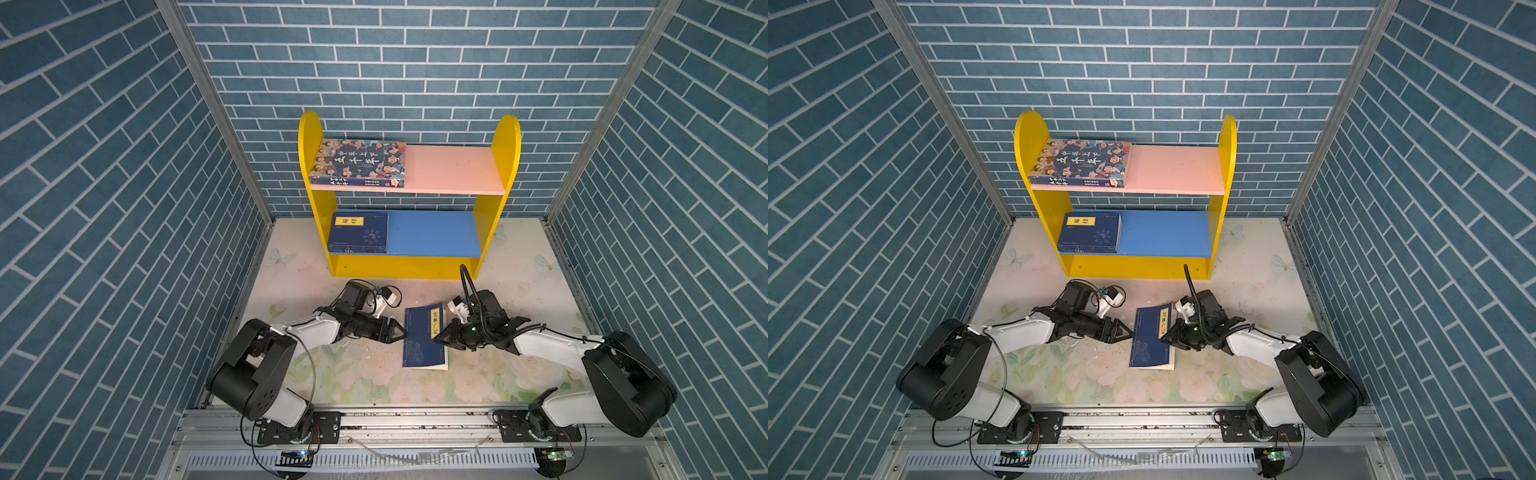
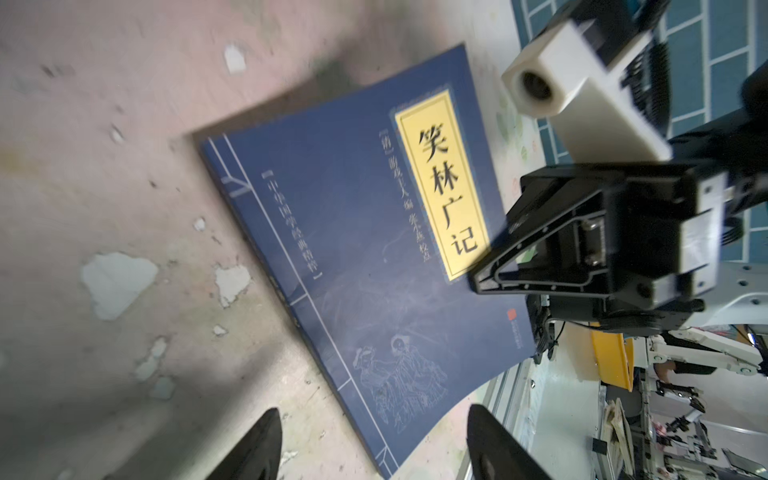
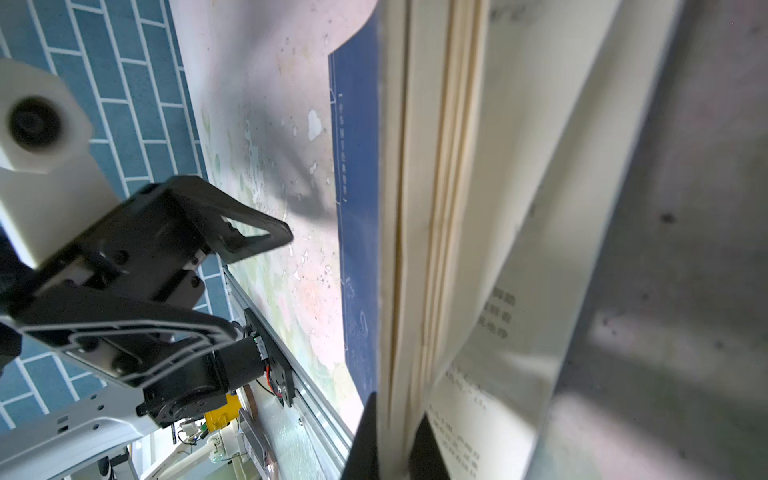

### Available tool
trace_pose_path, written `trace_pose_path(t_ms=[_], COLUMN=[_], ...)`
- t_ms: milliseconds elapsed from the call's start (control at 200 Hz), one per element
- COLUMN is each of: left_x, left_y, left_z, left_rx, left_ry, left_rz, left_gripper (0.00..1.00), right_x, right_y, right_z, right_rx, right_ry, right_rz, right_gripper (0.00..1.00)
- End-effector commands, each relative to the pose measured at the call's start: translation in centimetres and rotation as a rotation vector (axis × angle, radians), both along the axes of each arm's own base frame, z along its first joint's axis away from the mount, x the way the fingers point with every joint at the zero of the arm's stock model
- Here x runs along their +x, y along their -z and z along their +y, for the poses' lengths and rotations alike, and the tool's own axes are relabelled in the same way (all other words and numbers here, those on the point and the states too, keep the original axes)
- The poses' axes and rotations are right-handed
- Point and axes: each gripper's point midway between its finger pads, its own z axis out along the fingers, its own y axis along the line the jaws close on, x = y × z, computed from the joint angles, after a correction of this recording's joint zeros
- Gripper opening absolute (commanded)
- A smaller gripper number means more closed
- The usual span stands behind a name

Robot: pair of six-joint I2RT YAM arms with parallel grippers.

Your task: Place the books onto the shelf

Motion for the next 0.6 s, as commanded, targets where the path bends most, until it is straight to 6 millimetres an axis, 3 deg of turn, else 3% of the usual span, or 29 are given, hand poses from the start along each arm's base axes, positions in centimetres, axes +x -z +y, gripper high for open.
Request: trace_pose_path(t_ms=[0,260,390,595], left_x=[0.3,1.2,1.6,1.2], left_y=[-2.2,-6.1,-7.0,-8.8], left_z=[0.7,1.9,2.9,2.8], left_rx=[-0.038,-0.116,-0.13,-0.184], left_ry=[0.004,-0.003,-0.034,-0.006], left_rz=[-0.015,-0.078,-0.087,-0.109], left_gripper=[0.73,0.72,0.71,0.72], right_x=[0.2,0.0,0.0,0.1], right_y=[-3.8,-7.8,-9.9,-12.0], right_z=[0.7,0.3,0.2,0.1], right_rx=[0.069,0.127,0.171,0.198], right_ry=[-0.079,-0.118,-0.129,-0.149], right_rz=[-0.11,-0.187,-0.226,-0.274], right_gripper=[0.0,0.0,0.0,0.0])
